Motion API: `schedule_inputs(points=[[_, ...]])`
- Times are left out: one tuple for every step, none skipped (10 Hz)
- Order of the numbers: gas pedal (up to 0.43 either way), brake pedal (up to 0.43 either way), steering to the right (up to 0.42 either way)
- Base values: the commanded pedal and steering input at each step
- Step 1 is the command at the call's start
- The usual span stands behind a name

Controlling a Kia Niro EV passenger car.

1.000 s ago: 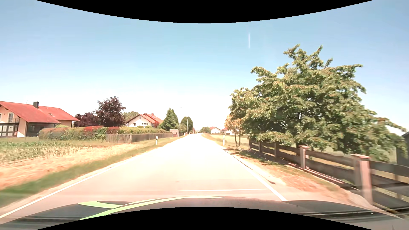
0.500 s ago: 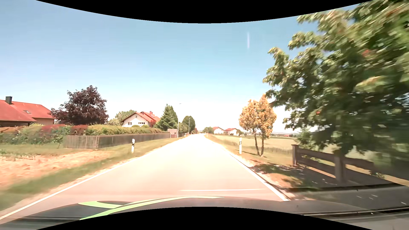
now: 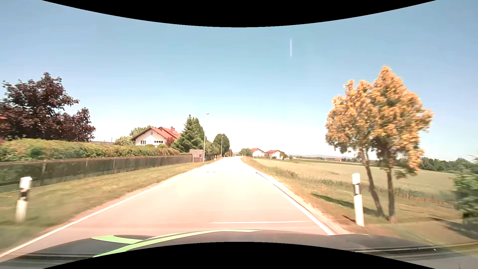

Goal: Follow the waypoints while adhering to traffic rules and regulations

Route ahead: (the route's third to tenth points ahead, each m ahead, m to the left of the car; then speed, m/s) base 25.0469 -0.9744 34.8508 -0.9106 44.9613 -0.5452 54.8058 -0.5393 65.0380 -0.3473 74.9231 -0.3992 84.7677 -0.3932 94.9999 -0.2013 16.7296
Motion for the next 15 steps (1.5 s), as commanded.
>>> schedule_inputs(points=[[0.228, 0.0, -0.008], [0.228, 0.0, -0.007], [0.228, 0.0, -0.007], [0.228, 0.0, -0.007], [0.228, 0.0, -0.007], [0.228, 0.0, -0.009], [0.228, 0.0, -0.006], [0.22, 0.0, -0.005], [0.157, 0.0, -0.005], [0.15, 0.0, -0.004], [0.15, 0.0, -0.004], [0.15, 0.0, -0.003], [0.15, 0.0, 0.0], [0.15, 0.0, 0.001], [0.15, 0.0, 0.001]])
